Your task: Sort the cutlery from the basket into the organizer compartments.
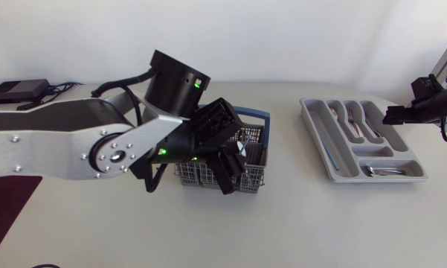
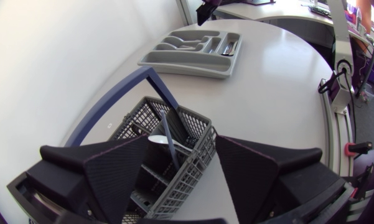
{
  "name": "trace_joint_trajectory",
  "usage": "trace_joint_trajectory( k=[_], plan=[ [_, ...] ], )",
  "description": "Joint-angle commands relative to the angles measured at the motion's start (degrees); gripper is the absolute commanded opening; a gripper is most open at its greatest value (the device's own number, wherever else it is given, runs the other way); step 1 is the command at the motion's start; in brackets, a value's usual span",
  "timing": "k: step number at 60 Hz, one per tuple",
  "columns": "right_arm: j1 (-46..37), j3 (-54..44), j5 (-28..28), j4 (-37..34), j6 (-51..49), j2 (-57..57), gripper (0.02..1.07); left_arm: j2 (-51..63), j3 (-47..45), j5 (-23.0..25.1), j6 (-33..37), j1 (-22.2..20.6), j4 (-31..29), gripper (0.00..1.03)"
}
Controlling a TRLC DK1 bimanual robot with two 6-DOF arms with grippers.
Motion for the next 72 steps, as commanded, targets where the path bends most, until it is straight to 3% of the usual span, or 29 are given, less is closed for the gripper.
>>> trace_joint_trajectory(
  k=[1, 6, 27, 53, 72],
  plan=[
    [0.6, -6.8, -1.2, 1.3, -1.1, -4.3, 0.92, 3.3, -0.5, -1.0, 1.0, -0.4, 2.7, 0.65],
    [1.4, -12.4, -1.9, 2.8, -1.9, -8.7, 0.92, 5.7, 0.4, -1.0, 1.3, -0.1, 4.3, 0.64],
    [7.6, -28.6, -3.9, 5.0, -2.3, -26.1, 0.92, 10.9, 1.8, -1.8, 1.1, 0.7, 10.9, 0.37],
    [17.4, -37.8, -3.4, 4.8, -1.6, -39.9, 0.92, 11.8, 1.1, -2.3, 1.2, 1.6, 14.5, 0.04],
    [23.6, -41.7, -3.1, 4.7, -1.0, -43.9, 0.92, 7.0, -1.8, -2.3, 1.3, 1.3, 15.4, 0.03]
  ],
)
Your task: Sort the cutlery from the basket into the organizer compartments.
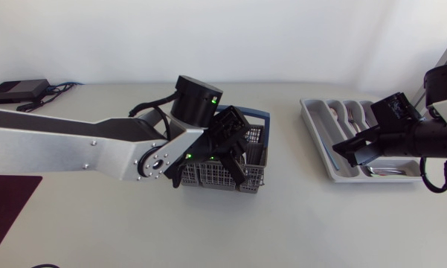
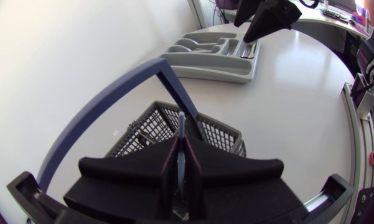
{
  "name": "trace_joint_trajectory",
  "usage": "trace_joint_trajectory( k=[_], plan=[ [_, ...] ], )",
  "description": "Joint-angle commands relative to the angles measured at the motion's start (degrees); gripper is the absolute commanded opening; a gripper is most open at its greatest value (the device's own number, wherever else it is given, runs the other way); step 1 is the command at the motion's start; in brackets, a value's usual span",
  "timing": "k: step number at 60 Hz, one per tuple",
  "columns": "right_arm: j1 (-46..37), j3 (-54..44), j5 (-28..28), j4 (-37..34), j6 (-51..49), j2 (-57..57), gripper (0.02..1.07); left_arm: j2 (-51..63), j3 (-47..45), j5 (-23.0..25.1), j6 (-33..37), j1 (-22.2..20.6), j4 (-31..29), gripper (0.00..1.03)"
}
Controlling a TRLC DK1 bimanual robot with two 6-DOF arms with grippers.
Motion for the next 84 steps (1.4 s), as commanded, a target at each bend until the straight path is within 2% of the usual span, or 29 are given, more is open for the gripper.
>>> trace_joint_trajectory(
  k=[1, 16, 29, 37, 48, 57, 60, 73, 84],
  plan=[
    [1.2, -1.6, 0.2, 0.0, 0.4, -1.1, 0.92, -3.4, -1.9, -0.3, 1.0, 0.0, 0.6, 0.03],
    [6.9, -4.0, 0.5, -0.4, 0.9, -5.7, 0.92, -11.8, -3.8, -0.3, 1.0, 0.4, -0.9, 0.03],
    [13.8, -4.5, 0.1, -2.7, 1.0, -12.6, 0.92, -22.1, -0.5, 2.6, -3.0, 0.8, -8.6, 0.03],
    [19.8, -3.8, -0.7, -4.5, 2.3, -15.9, 0.92, -25.6, 3.3, 7.4, -8.0, 2.0, -14.6, 0.03],
    [29.0, -1.7, -1.4, -5.6, 5.4, -17.3, 0.92, -26.6, 5.7, 15.6, -13.9, 4.6, -18.6, 0.03],
    [31.0, 1.3, -7.3, -5.0, 8.4, -15.3, 0.92, -25.6, 6.3, 25.0, -18.0, 8.4, -20.1, 0.03],
    [31.2, 2.1, -9.4, -4.8, 8.7, -13.8, 0.92, -25.3, 6.4, 26.8, -18.9, 9.1, -20.3, 0.03],
    [33.2, 5.7, -14.0, -2.9, 10.8, -7.3, 0.86, -24.1, 7.3, 32.9, -21.2, 10.2, -20.6, 0.03],
    [34.7, 7.7, -17.1, -1.2, 12.4, -3.1, 0.71, -22.7, 7.4, 34.4, -21.4, 9.6, -20.5, 0.03]
  ],
)
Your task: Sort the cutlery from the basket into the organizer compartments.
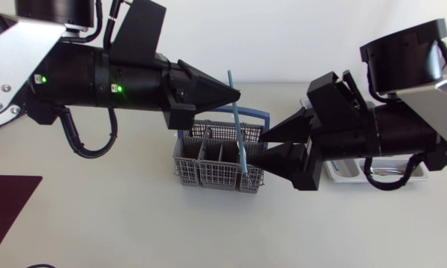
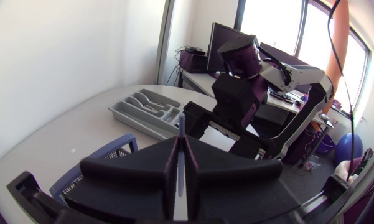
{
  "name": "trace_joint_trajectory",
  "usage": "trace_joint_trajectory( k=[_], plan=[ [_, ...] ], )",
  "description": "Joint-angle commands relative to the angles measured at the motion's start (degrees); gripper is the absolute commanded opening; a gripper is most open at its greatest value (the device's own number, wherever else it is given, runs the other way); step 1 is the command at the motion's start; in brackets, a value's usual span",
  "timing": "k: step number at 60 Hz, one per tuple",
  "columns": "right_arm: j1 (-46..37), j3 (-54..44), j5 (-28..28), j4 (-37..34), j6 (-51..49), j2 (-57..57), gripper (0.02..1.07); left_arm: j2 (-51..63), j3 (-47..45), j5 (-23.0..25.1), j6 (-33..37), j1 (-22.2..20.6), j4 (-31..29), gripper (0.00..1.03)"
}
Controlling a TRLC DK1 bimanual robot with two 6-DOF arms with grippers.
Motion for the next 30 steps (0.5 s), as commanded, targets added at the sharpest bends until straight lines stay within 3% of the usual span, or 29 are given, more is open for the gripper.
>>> trace_joint_trajectory(
  k=[1, 24, 30],
  plan=[
    [1.3, 2.1, -1.0, 1.1, 2.0, 2.0, 0.69, 1.3, 1.8, 1.0, -1.4, -0.1, -0.1, 0.03],
    [1.9, 4.6, -2.6, 1.7, 2.0, 5.3, 0.32, 2.7, 3.0, 4.7, -4.2, 0.8, 0.3, 0.03],
    [2.4, 4.5, -2.6, 1.8, 2.0, 5.4, 0.17, 2.7, 3.0, 4.9, -4.3, 1.1, 0.3, 0.03]
  ],
)
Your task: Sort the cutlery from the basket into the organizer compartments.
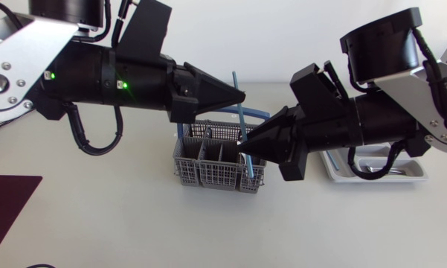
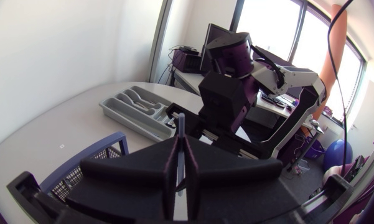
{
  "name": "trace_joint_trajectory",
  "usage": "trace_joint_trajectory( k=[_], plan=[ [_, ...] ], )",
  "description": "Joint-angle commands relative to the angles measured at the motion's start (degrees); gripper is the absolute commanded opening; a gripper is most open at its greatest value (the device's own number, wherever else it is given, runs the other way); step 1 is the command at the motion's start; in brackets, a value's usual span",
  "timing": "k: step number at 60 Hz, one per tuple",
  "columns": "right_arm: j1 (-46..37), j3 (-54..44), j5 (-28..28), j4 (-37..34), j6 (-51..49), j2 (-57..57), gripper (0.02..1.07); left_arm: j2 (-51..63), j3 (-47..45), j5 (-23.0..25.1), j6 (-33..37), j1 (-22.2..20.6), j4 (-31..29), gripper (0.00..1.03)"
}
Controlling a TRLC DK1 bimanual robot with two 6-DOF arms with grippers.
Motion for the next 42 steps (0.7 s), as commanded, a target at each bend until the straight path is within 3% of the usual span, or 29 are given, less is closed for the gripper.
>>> trace_joint_trajectory(
  k=[1, 4, 9, 12, 14, 19, 23, 32, 42],
  plan=[
    [0.7, 0.9, -0.4, 0.6, 1.5, 0.8, 0.14, 0.9, 1.9, 1.3, -1.5, 0.6, 0.2, 0.03],
    [1.0, 0.8, -0.6, 0.4, 1.6, 0.8, 0.07, 1.1, 1.9, 1.5, -1.5, 0.8, 0.2, 0.03],
    [1.3, 0.4, -0.8, 0.2, 1.5, 0.6, 0.07, 1.2, 1.7, 1.8, -1.5, 1.5, 0.2, 0.05],
    [1.4, 0.1, -0.9, 0.1, 1.4, 0.5, 0.07, 1.3, 2.0, 1.7, -1.9, 1.8, 0.2, 0.21],
    [1.4, 0.1, -1.1, -0.1, 1.4, 0.5, 0.07, 1.4, 2.5, 1.9, -2.2, 2.2, 0.2, 0.38],
    [1.6, -0.4, -1.3, -0.7, 1.1, 0.4, 0.07, 1.9, 4.7, 2.0, -3.3, 3.5, 0.1, 0.69],
    [1.8, -1.1, -1.5, -1.4, 0.4, 0.1, 0.07, 2.6, 6.9, 2.1, -4.7, 4.6, -0.1, 0.85],
    [1.8, -3.4, -1.2, -2.3, -0.7, -0.6, 0.07, 4.9, 12.4, 3.6, -8.7, 7.6, 0.1, 0.97],
    [-1.8, -5.7, -1.2, -5.5, -3.1, -4.2, 0.07, 5.0, 14.9, 3.6, -10.2, 10.7, 0.1, 0.97]
  ],
)
